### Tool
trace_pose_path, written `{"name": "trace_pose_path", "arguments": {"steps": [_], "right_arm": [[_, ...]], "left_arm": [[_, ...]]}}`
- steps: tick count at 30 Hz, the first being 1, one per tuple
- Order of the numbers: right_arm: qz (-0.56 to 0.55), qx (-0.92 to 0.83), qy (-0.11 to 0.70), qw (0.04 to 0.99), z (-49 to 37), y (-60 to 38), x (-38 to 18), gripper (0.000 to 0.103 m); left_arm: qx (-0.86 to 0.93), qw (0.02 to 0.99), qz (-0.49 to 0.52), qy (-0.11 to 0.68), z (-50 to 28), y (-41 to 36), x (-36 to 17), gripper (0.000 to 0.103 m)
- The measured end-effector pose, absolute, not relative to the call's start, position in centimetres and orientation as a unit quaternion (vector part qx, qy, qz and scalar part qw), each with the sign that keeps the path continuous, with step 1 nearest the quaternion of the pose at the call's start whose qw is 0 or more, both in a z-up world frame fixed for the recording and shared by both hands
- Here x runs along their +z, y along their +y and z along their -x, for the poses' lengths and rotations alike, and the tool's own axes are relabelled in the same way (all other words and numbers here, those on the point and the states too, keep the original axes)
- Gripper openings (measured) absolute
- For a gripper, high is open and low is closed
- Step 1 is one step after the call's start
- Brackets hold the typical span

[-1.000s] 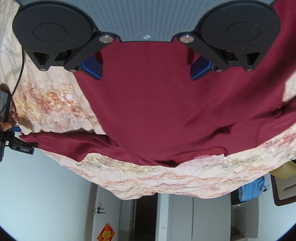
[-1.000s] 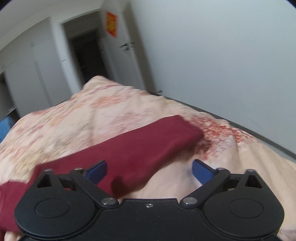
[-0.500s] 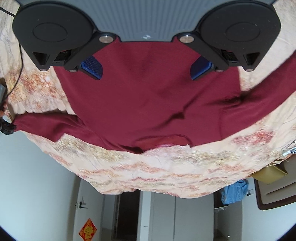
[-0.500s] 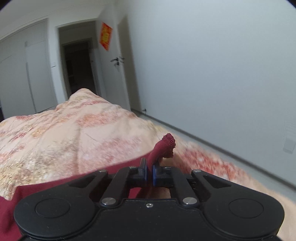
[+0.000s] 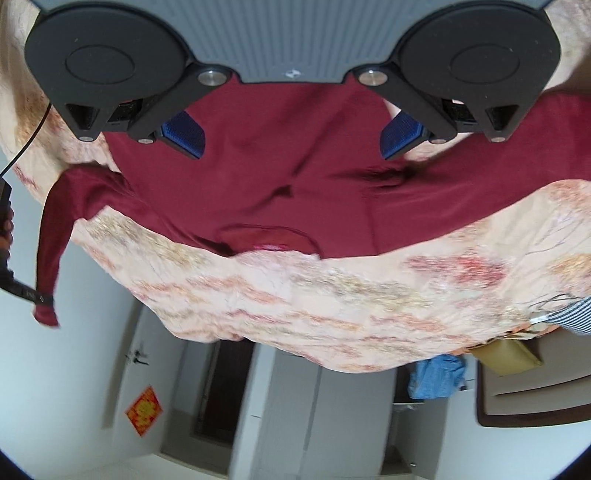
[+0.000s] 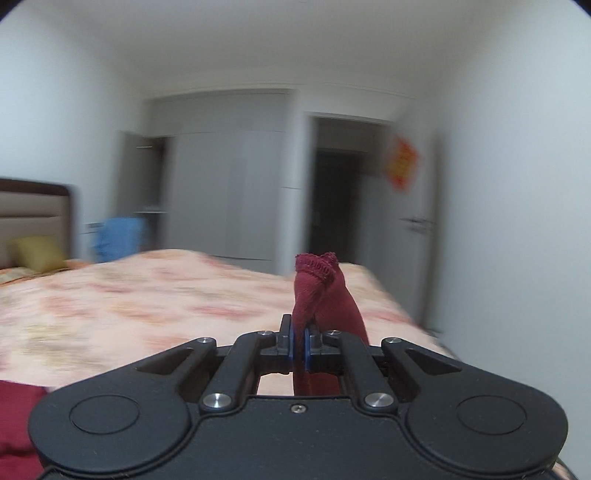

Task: Fold small clothes
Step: 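Lift the cuff with the right gripper and fold the sleeve across the body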

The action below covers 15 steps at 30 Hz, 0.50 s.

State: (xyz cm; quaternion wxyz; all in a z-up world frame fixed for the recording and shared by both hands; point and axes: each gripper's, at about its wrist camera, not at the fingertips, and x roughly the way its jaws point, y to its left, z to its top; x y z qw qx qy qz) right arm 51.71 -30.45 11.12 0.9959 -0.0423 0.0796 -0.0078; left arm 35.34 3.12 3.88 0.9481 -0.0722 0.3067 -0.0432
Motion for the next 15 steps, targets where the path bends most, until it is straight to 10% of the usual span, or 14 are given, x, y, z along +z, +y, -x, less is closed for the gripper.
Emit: {"name": "trace_pose_path", "arguments": {"steps": [15], "right_arm": [[0.186,0.236,0.190,0.935,-50.9,-1.9,2.4,0.004]], "left_arm": [[0.049,0.947,0.107,0.299,-32.2,13.1,3.4,0.103]]}}
